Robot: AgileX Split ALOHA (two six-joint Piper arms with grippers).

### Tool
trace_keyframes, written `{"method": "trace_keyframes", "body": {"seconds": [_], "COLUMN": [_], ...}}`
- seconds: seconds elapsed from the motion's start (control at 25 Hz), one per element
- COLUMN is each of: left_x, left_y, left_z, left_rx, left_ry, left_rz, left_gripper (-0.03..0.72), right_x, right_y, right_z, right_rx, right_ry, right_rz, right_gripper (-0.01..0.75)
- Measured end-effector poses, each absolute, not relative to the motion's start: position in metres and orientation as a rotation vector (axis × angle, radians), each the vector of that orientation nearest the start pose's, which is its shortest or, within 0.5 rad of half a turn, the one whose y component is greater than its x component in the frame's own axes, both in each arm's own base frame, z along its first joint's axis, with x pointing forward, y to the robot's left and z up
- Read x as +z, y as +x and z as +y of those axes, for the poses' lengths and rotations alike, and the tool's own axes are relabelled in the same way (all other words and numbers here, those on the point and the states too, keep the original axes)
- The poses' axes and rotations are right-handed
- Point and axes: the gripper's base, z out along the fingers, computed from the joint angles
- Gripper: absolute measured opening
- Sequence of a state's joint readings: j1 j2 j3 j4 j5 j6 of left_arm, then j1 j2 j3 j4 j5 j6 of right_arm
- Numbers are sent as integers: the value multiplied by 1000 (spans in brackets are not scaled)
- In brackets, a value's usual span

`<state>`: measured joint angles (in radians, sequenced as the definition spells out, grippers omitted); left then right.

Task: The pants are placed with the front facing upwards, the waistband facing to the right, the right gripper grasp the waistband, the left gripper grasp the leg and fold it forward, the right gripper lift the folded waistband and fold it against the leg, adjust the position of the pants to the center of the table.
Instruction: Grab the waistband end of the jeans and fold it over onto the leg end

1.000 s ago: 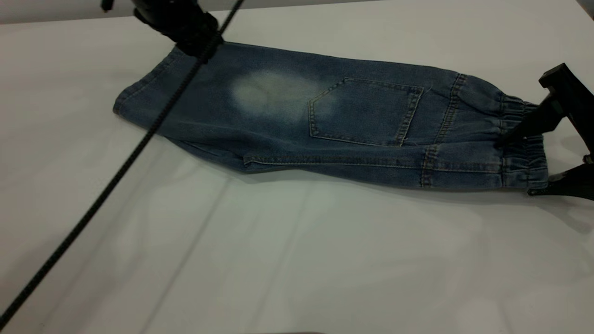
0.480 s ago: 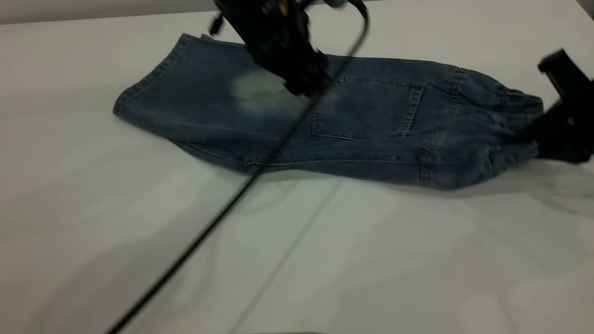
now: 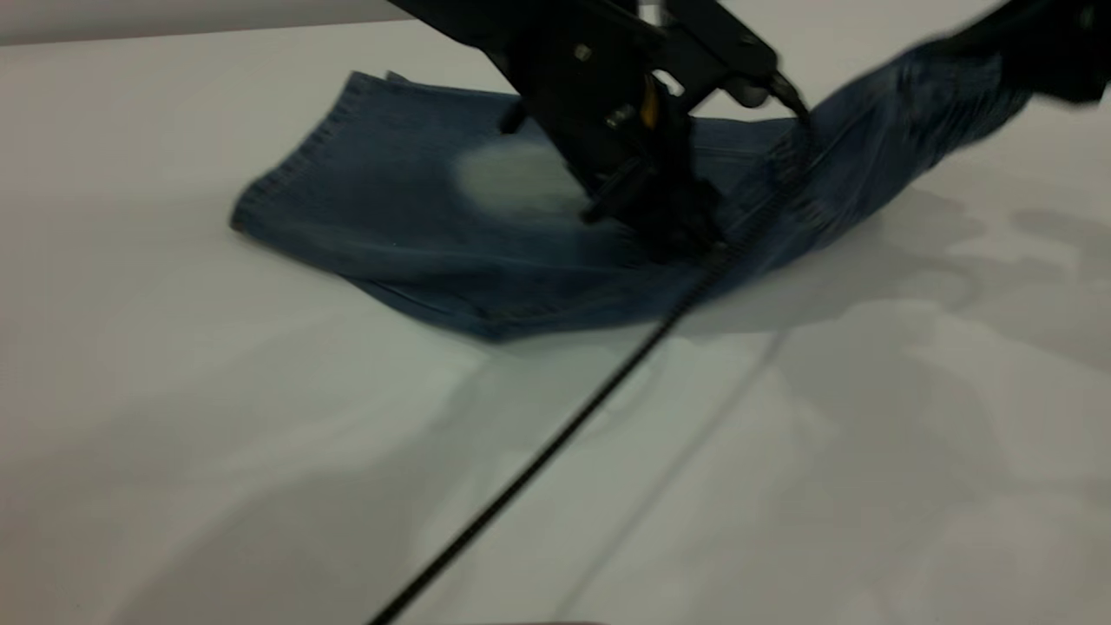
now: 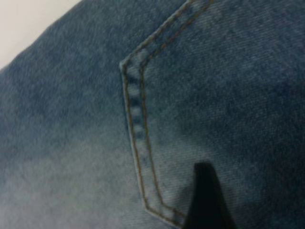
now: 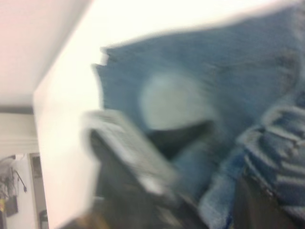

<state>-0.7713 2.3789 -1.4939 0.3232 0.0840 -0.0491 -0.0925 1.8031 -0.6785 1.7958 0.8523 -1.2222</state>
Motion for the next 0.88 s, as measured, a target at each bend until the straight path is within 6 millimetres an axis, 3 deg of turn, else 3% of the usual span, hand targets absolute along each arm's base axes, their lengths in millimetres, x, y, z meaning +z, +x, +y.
{"method": "trace_keyframes", "body": {"seconds": [0.2,0.36,0.64,0.88], "left_x": [56,64,114,106], "left_y": [331,337,373,394], "left_z": [-351,-344,-299,-253], "left_rx": [-258,-234,-149,-19], "left_ry": [1199,1181,1029,954], "left_rz": [2111,2132,2178,2351], "left_gripper": [441,441,441,441], "right_x": [168,170,170,173], "right_y": [293,291,290,290], "right_z": [40,41,41,43], "right_rx": [1218,1207,1206,1244], "right_ry": [347,305,295,274], "right_rz": [2261,2271,2274,2256], "right_gripper": [46,46,46,46]}}
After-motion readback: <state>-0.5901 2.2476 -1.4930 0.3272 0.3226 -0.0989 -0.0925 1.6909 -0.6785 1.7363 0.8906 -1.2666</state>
